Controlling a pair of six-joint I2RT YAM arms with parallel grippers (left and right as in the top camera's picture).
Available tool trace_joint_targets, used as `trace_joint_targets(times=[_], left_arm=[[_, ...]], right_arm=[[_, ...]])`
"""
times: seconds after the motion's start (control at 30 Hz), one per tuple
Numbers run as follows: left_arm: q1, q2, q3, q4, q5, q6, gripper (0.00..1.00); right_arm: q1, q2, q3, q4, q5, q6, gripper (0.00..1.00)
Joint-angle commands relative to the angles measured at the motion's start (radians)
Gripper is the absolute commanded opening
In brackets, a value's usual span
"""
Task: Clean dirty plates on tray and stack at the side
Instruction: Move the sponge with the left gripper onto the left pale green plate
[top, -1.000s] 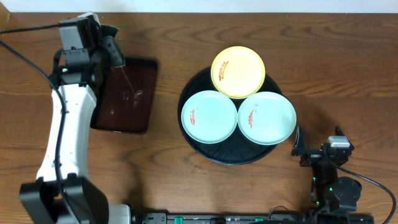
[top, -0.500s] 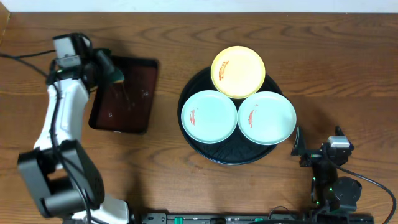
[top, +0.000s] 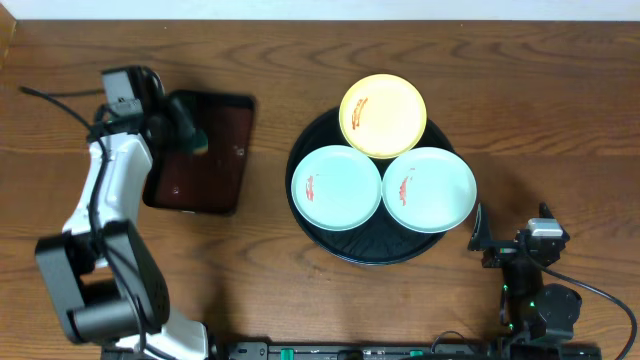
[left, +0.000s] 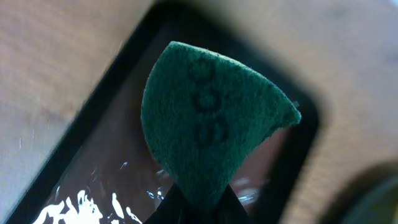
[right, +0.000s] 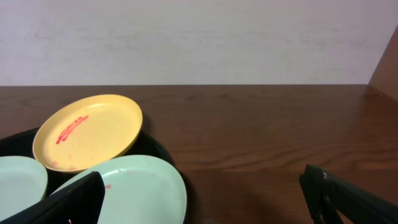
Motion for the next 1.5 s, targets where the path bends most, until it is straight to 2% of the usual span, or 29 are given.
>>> trace_joint_targets(times=[0.0,0.17,0.23,0.3,0.47,0.57,0.7,0.8,0.9,1.1,1.23,1.47], left_arm=[[0.017,-0.085,0.028,0.004,-0.049,0.043,0.07],[-0.002,-0.269,0.037,0.014,-0.05,0.044,0.08],[-0.015,-0.301,0.025,0.012,-0.075,0.085,0.07],[-0.025,-0.279,-0.006,0.013,-0.122,0.088,0.07],[-0.026,-0.08,-0.071,-0.029,-0.127,0.086,0.07],[-0.026,-0.086,-0.061,-0.041,-0.125,0.089,0.08],[-0.028,-0.204,-0.018,-0.053,-0.079,0.089,0.08],[-0.046,-0.388,-0.006,-0.042,0.035,0.061,0.07],[-0.083,-0.492,-0.006,-0.069,0.056,0.04,0.07],[-0.256,-0.547,-0.029,-0.151,0.056,-0.174,0.07],[-0.388,-0.493,-0.046,-0.193,0.056,-0.222,0.08],[-0.647,-0.286,-0.048,-0.229,0.05,-0.265,0.07]], right_arm=[[-0.003,-0.003,-0.002,-0.004,0.002,0.014,0.99],[-0.003,-0.003,-0.002,-0.004,0.002,0.014,0.99],[-0.003,-0.003,-0.002,-0.004,0.002,0.014,0.99],[-0.003,-0.003,-0.002,-0.004,0.002,0.014,0.99],[-0.003,-0.003,-0.002,-0.004,0.002,0.014,0.99],[-0.003,-0.003,-0.002,-0.004,0.002,0.014,0.99],[-0.003,-0.003,-0.002,-0.004,0.002,0.014,0.99],[-0.003,-0.003,-0.002,-0.004,0.002,0.014,0.99],[-0.003,-0.003,-0.002,-0.004,0.002,0.014,0.99],[-0.003,-0.003,-0.002,-0.004,0.002,0.014,0.99],[-0.003,-0.003,-0.002,-0.004,0.002,0.014,0.99],[-0.003,-0.003,-0.002,-0.004,0.002,0.014,0.99]])
